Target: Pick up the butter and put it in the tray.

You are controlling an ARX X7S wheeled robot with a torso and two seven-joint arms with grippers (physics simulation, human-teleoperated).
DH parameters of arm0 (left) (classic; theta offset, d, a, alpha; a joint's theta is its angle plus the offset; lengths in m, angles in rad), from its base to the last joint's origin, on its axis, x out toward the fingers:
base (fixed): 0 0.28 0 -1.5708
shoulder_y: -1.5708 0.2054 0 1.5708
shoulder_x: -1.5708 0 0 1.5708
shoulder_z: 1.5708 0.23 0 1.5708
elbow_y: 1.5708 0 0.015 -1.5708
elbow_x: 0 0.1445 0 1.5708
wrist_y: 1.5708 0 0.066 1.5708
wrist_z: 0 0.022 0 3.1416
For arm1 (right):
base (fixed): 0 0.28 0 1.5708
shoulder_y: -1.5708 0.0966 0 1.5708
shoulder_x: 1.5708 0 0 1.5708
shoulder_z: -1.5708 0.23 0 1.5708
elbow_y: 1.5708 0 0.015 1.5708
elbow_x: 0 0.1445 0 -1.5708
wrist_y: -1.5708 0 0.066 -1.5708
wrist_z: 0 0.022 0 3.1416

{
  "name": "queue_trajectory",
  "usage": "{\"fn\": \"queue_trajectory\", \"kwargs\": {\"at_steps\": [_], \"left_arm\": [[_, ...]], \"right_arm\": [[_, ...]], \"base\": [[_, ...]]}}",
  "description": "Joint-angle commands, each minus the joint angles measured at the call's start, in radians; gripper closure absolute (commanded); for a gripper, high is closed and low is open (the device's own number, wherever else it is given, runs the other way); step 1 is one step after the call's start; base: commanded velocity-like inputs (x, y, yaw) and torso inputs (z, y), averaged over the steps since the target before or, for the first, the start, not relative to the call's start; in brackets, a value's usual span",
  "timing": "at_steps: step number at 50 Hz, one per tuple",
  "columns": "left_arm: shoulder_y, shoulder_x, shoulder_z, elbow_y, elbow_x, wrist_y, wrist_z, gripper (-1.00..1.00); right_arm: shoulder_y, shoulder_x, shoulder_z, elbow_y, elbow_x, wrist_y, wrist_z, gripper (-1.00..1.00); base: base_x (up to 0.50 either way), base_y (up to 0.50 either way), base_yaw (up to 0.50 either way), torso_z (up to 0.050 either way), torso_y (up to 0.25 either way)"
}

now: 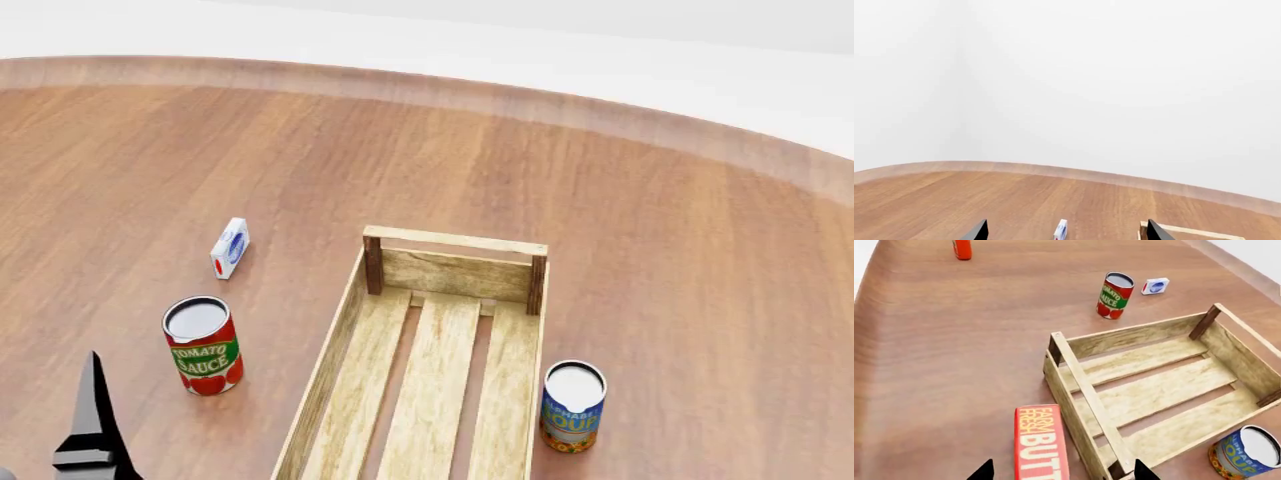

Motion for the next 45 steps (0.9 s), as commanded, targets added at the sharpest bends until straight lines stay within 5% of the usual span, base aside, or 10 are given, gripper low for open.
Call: {"fn": "queue_trajectory", "kwargs": {"at_steps": [1,28,45], "left_arm": [[0.006,0.015,-0.022,0.013,-0.014,0.016,0.043,-1.00],[0.004,0.004,-0.016,0.009,-0.025,0.018,0.032,-1.00],[0.001,-0.002,-0.020,0.009,-0.036,0.021,0.025,-1.00]], "right_arm": [[0.062,0.007,-0.056,0.009,-0.038,0.096,-0.062,-1.00],[0.398,-0.080,-0.299,0.047,-0.136,0.396,-0.176,-1.00],[0.523,-0.142,-0.394,0.099,-0.202,0.441,-0.222,-1.00]], "base": [[0.00,0.00,0.00,0.000,0.000],[0.00,0.00,0.00,0.000,0.000],[0.00,0.00,0.00,0.000,0.000]]}}
